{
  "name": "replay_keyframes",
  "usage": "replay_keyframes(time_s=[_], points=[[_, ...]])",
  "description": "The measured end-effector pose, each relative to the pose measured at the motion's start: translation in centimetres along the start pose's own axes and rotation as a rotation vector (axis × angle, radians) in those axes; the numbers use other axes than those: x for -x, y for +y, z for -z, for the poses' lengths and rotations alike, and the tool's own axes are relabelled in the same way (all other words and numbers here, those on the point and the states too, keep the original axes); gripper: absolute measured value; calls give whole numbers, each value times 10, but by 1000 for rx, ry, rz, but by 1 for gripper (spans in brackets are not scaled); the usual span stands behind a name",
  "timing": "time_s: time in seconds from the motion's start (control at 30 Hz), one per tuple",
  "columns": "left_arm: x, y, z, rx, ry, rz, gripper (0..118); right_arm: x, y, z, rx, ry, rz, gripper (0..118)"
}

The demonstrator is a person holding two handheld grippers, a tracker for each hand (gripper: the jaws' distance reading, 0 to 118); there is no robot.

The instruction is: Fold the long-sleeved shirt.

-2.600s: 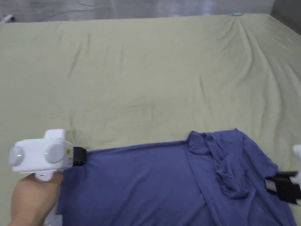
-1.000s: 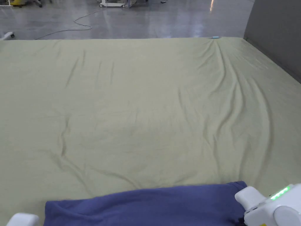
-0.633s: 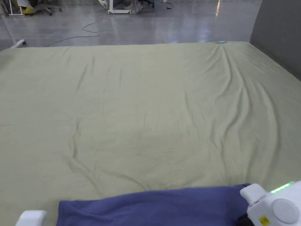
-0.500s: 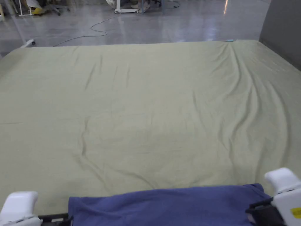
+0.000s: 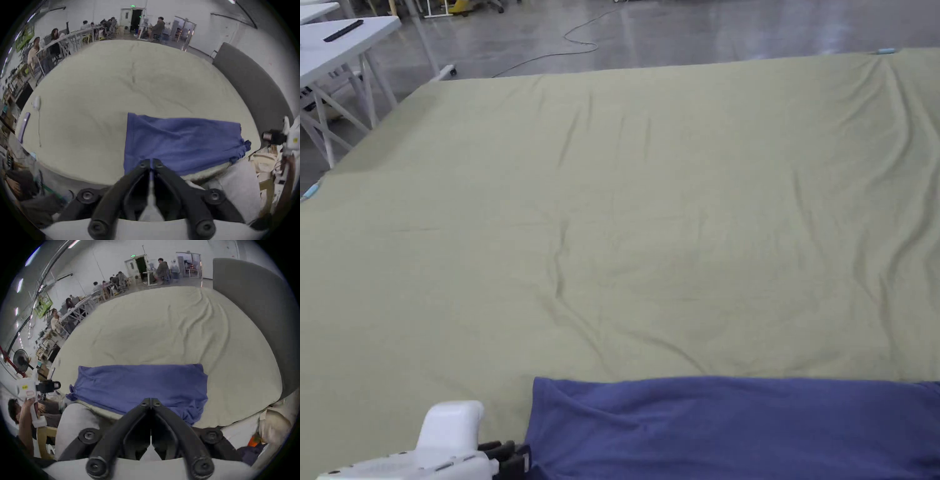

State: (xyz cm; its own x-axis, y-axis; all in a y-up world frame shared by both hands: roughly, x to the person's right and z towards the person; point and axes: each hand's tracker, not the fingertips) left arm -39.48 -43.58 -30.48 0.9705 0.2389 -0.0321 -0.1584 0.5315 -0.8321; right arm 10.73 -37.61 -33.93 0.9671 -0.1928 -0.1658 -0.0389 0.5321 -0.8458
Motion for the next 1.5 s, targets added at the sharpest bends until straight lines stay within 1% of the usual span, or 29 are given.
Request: replay_keyframes(time_s=[0.03,0.07,0.1,0.13,0.17,0.3,0.33,0.37,0.4,0.43,0.5,0.53,0.57,0.6,0.63,0.73,0.8,0.83,0.87,0.9,0.93,0.97,1.0,1.03,1.17,1.2,1.3,1.4,1.5], points=[[8,4,5,-6,4,-2,81,0,0,0,4,-4,-8,0],[18,8,14,19,4,-14,117,-1,-1,2,5,-4,-12,0],[25,11,25,71,8,-44,118,-1,0,2,5,5,-12,0],[37,11,29,69,-8,-87,118,0,0,2,4,29,-12,0],[50,17,44,108,-89,-121,118,1,0,3,-3,64,-8,0],[76,10,102,244,-220,-265,118,6,1,9,-25,191,8,0],[84,6,118,280,-279,-320,118,8,0,13,-21,233,17,0],[83,2,126,286,-305,-382,118,8,0,16,-21,270,27,0],[85,5,123,226,-314,-378,118,8,0,18,-19,299,41,0],[88,9,122,215,-361,-397,118,9,1,21,-11,310,48,0],[100,9,127,191,-540,-463,118,11,1,27,-8,372,68,0],[107,6,136,185,-668,-523,118,12,1,30,-9,397,78,0],[110,2,151,207,-804,-626,118,13,2,33,-8,418,86,0],[109,-2,164,226,-835,-700,118,9,2,41,-3,423,86,0],[110,0,177,224,-812,-692,118,11,2,44,-1,422,87,0],[91,21,180,231,-777,-519,118,17,4,55,16,416,80,0],[73,23,177,267,-732,-438,118,19,5,58,23,425,81,0],[70,24,176,265,-725,-445,115,20,5,60,28,432,83,0],[70,25,173,267,-715,-460,95,22,5,63,31,436,81,0],[74,23,167,263,-684,-470,3,24,6,64,33,435,78,0],[76,21,167,220,-656,-509,0,25,6,65,35,434,74,0],[77,14,167,198,-636,-543,0,28,7,65,34,431,67,0],[80,9,169,248,-669,-567,0,30,7,66,33,431,63,0],[83,6,170,243,-688,-592,0,32,8,66,33,430,61,0],[112,2,155,132,-767,-781,0,43,11,66,37,404,59,0],[119,5,149,113,-786,-800,0,45,12,66,39,406,56,0],[140,25,128,91,-774,-746,0,58,16,67,47,409,46,0],[169,40,112,53,-746,-777,0,67,20,69,47,402,43,0],[192,47,95,10,-678,-799,0,72,25,72,39,408,63,0]])
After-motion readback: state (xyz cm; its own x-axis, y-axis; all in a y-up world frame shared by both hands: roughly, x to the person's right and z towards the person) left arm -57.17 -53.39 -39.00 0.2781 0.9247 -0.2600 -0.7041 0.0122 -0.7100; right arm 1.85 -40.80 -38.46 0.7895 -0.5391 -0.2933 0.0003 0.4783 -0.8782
